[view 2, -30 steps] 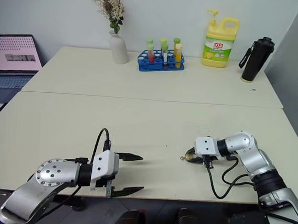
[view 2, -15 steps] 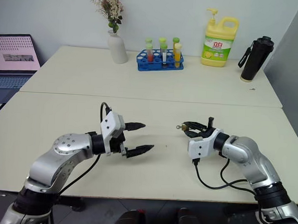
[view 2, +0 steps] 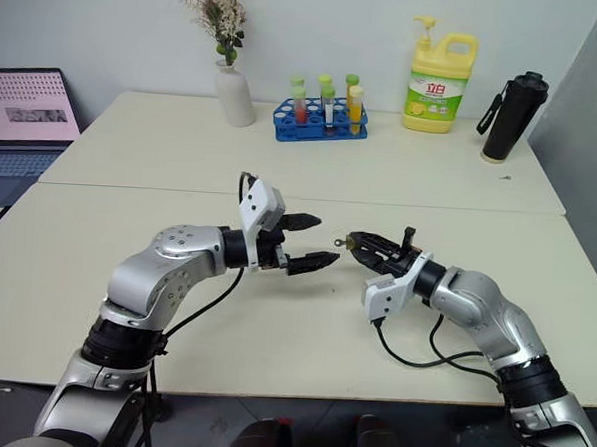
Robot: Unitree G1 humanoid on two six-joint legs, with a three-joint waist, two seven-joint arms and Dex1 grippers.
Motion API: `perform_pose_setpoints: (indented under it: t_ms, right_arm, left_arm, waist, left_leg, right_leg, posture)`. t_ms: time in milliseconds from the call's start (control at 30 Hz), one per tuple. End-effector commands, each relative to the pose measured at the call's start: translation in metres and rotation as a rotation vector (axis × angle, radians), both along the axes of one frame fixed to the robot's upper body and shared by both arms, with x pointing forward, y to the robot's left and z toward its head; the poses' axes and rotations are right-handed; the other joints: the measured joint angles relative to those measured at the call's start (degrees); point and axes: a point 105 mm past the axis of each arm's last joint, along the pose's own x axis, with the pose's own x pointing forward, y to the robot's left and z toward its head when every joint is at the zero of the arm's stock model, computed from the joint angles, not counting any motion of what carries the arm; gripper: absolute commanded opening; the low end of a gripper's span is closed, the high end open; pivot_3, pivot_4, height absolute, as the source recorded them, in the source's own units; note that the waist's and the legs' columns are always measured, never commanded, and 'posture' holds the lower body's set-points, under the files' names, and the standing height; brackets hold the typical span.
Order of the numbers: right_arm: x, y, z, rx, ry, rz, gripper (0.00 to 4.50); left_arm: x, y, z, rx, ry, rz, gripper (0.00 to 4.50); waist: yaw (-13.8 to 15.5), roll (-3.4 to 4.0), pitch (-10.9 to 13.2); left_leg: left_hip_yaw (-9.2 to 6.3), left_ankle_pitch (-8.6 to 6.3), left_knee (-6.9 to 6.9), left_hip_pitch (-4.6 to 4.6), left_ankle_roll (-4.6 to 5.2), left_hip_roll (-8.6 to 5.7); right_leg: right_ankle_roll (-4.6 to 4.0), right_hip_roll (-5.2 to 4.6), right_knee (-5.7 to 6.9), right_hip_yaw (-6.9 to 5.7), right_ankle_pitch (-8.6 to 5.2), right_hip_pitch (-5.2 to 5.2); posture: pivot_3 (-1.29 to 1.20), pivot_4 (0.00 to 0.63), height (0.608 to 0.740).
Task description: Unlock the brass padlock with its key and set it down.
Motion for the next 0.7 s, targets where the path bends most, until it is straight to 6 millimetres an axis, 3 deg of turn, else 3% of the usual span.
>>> perform_pose_setpoints:
  t_ms: [33,200,267,700]
  right_arm:
    - [-0.0005,0.0008,0.0112,0.015,-0.048,0.019,0.94]
    - [0.0015,-0.0013,0.0101,0.011,-0.041,0.015,0.94]
    - [0.0018,-0.0015,0.0097,0.011,-0.039,0.015,0.94]
    - [0.0007,0.0015,0.0122,0.023,-0.035,0.035,0.94]
  left_arm:
    - [-0.0025,-0.0064,0.0126,-0.019,-0.023,-0.036,4.50]
    - [-0.0025,-0.0070,0.0148,-0.027,-0.018,-0.037,4.50]
    - [-0.0031,-0.0072,0.0151,-0.030,-0.016,-0.041,4.11]
    - [-0.0015,-0.0123,0.0106,-0.028,0.010,-0.071,0.02]
  waist:
    - [0.00,0.00,0.00]
    - [-0.02,0.00,0.00]
    - [-0.01,0.00,0.00]
    - [0.02,0.00,0.00]
  left_leg:
    - [0.00,0.00,0.00,0.00,0.00,0.00]
    - [0.00,0.00,-0.01,0.00,0.00,0.01]
    - [0.00,0.00,-0.01,0.00,0.00,0.01]
    - [0.00,0.00,0.00,-0.01,-0.01,0.00]
  right_leg:
    - [-0.01,0.00,0.00,0.00,0.00,0.00]
    - [-0.06,0.00,-0.01,0.02,0.03,0.00]
    - [-0.05,-0.01,0.00,0.01,0.03,0.00]
    - [-0.05,-0.01,0.00,0.01,0.03,0.00]
  posture:
    - [0.00,0.150,0.740]
    - [0.00,0.150,0.740]
    - [0.00,0.150,0.740]
    - [0.00,0.150,0.740]
